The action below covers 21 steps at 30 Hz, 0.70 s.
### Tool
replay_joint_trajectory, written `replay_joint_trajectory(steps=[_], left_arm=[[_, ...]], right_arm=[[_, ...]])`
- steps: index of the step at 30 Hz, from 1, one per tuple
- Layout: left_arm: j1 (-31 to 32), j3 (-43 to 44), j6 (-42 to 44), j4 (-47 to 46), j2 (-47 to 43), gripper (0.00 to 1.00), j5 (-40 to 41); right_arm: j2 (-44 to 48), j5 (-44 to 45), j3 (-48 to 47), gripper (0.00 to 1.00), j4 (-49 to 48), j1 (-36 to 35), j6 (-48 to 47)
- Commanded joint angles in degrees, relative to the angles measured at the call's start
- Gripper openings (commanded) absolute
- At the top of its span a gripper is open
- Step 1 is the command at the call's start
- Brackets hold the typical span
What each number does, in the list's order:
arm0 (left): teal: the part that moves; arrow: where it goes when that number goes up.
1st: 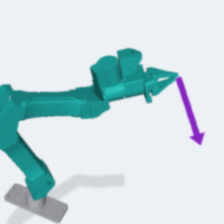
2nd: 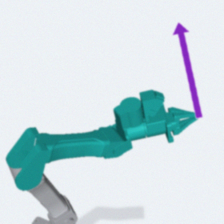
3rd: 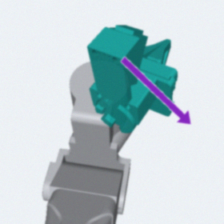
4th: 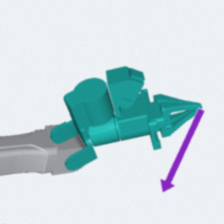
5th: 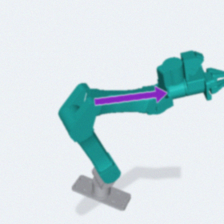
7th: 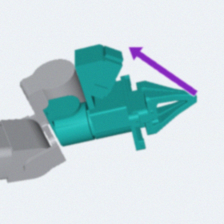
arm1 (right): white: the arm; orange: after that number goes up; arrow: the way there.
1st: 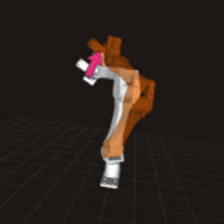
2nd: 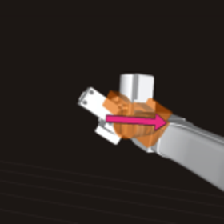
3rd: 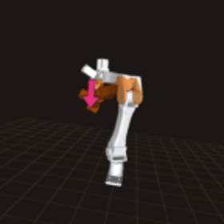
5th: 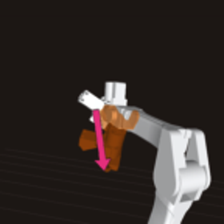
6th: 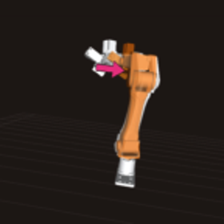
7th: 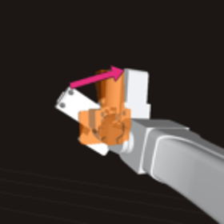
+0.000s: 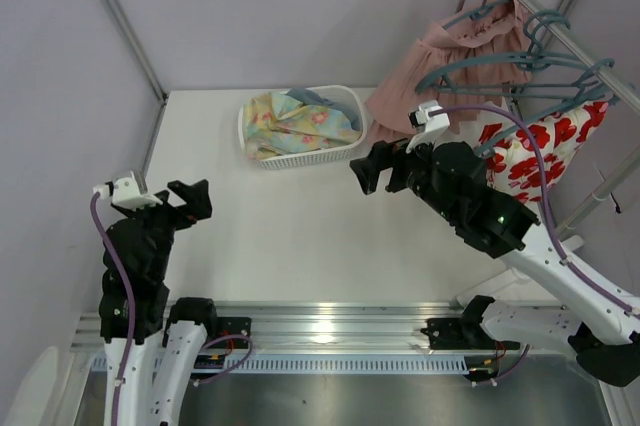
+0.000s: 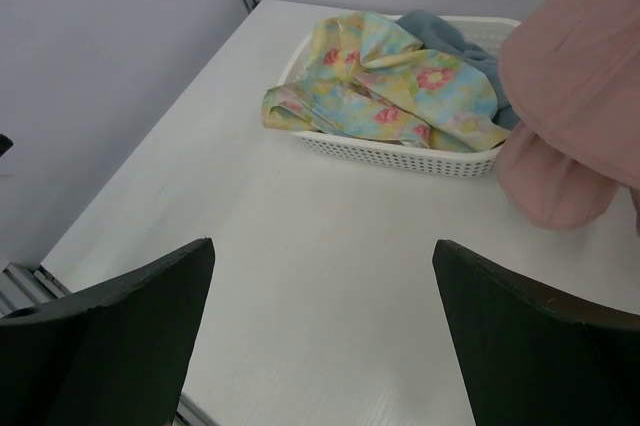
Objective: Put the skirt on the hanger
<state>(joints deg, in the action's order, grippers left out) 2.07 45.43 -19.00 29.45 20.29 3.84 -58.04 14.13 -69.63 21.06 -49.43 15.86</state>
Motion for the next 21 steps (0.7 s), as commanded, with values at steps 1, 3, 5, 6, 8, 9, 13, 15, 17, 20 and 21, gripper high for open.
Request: replay_joint_trajectory(steps=[1, 3, 5, 6, 8, 9, 13, 15, 17, 20, 21], left_arm=[[-0.1, 0.4, 0.5, 1.0, 0.9, 1.00, 0.0], [-0.1, 0.8, 0.3, 1.1, 1.9, 1.00, 0.1], [-0.1, 0.9, 0.0, 1.0, 2.9, 0.99, -1.0], [-0.1, 0.9, -0.1, 0.3, 3.5, 0.99, -3.3], [-0.1, 0.8, -0.2, -1.7, 5.8, 1.00, -6.5], [-0.1, 0.9, -0.2, -2.6, 6.7, 0.99, -8.7], [-0.1, 4.6, -0.4, -4.2, 15.4, 0.99, -9.9], [0.5, 8.3, -0.9, -5.4, 22.0, 1.00, -10.4], [1.4, 11.2, -1.8, -8.1, 28.1, 0.99, -10.4], [3.9, 16.3, -2.4, -9.7, 34.8, 0.99, -7.4], [4.8, 17.5, -2.4, -9.6, 39.7, 0.98, -6.7]], right_arm=[[1.5, 1.3, 0.1, 0.99, -2.5, -0.1, -0.9], [1.5, 2.0, 0.4, 0.99, -2.3, -0.1, -0.8], [2.0, 2.1, 2.1, 0.99, -3.4, -0.1, -1.0], [2.1, 2.2, 3.0, 0.99, -5.0, 0.1, -1.3], [2.1, 2.6, 5.4, 0.99, -6.5, 0.3, -0.9], [2.1, 2.6, 5.9, 0.99, -7.2, 0.4, -0.7], [2.2, 1.9, 8.4, 0.99, -9.8, 0.5, -0.2], [2.1, 1.1, 9.6, 0.99, -11.1, 0.6, 0.0], [2.0, 0.4, 10.1, 0.99, -12.1, 0.6, 0.4], [1.4, 0.1, 10.5, 0.99, -12.3, 0.6, 0.5], [1.1, 0.1, 10.5, 0.99, -12.3, 0.6, 0.4]])
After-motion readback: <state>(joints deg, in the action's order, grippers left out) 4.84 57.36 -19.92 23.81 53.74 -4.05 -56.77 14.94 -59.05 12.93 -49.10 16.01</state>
